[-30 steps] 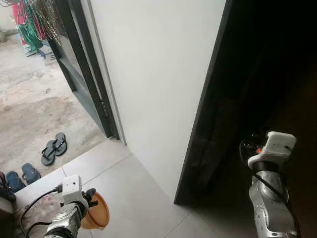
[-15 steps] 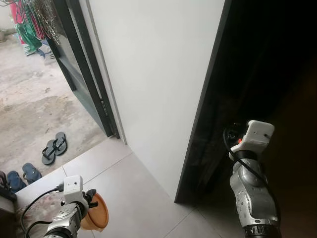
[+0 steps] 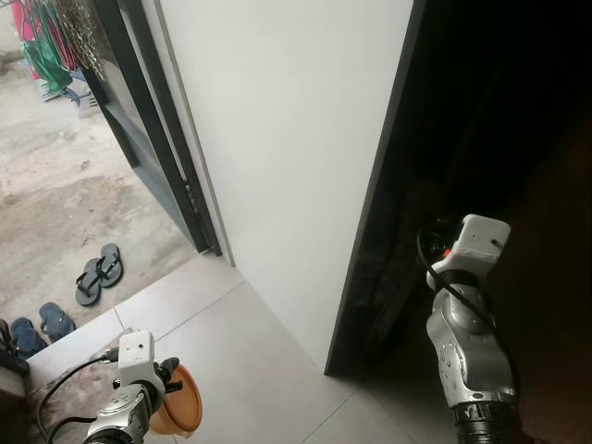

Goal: Restocking fridge

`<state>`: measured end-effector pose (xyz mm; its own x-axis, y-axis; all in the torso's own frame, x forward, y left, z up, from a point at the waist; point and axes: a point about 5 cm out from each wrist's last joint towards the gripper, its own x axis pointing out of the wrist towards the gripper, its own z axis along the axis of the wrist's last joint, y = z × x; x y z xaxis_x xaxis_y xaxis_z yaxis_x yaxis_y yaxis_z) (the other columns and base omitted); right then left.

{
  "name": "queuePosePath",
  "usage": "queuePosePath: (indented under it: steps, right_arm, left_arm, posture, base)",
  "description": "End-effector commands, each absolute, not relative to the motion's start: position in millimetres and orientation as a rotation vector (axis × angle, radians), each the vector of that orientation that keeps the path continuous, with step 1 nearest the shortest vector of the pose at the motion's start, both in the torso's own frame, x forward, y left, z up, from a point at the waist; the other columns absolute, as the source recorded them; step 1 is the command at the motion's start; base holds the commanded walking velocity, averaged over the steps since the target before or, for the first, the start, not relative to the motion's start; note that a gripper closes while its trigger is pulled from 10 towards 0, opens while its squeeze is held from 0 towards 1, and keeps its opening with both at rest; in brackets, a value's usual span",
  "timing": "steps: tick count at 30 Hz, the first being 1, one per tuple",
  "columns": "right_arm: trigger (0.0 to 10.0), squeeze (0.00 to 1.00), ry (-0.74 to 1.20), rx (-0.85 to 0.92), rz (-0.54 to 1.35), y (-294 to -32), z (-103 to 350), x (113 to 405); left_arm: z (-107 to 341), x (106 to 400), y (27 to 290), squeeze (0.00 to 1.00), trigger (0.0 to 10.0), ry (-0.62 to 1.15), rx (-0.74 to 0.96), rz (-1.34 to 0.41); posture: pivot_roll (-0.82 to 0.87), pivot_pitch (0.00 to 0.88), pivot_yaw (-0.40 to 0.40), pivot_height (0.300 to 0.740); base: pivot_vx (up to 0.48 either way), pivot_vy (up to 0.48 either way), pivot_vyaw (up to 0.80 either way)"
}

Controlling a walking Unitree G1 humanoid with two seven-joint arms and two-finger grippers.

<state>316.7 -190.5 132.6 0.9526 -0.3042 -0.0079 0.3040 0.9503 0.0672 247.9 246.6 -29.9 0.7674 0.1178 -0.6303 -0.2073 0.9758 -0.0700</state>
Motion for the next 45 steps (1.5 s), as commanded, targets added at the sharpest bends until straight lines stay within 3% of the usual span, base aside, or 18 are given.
queuePosePath:
  steps: [1,6,7,8,9,37,45]
  right_arm:
    - [10.0,1.00,0.034,0.140,-0.340,-194,128,320]
    - [10.0,1.00,0.006,0.071,-0.318,-194,140,333]
    - [10.0,0.64,-0.005,0.048,-0.334,-195,143,336]
    - [10.0,0.06,-0.011,0.036,-0.340,-197,146,338]
    - [10.0,0.00,-0.012,0.044,-0.337,-196,146,338]
    - [10.0,0.00,-0.027,0.043,-0.418,-211,153,349]
    - [10.0,0.00,-0.049,0.022,-0.479,-217,152,339]
  left_arm:
    - [-34,242,250,0.00,10.0,0.692,-0.132,0.185]
    - [-34,241,250,0.00,10.0,0.691,-0.134,0.186]
    - [-34,241,250,0.00,10.0,0.690,-0.136,0.187]
    - [-34,241,250,0.00,10.0,0.690,-0.137,0.188]
    - [-34,241,250,0.00,10.0,0.689,-0.137,0.189]
    - [-36,236,253,0.00,10.0,0.701,-0.137,0.195]
    - [-37,235,254,0.00,10.0,0.700,-0.136,0.194]
  posture:
    - [-0.04,0.084,0.044,0.740]
    - [-0.02,0.082,0.045,0.740]
    - [-0.02,0.079,0.043,0.740]
    - [-0.02,0.080,0.044,0.740]
    - [-0.02,0.080,0.044,0.740]
    - [-0.01,0.093,0.046,0.740]
    - [-0.02,0.099,0.046,0.740]
  base:
    - [0.000,0.000,0.00]
    - [0.000,0.000,0.00]
    - [0.000,0.000,0.00]
    - [0.000,0.000,0.00]
    - [0.000,0.000,0.00]
    - [0.000,0.000,0.00]
    - [0.000,0.000,0.00]
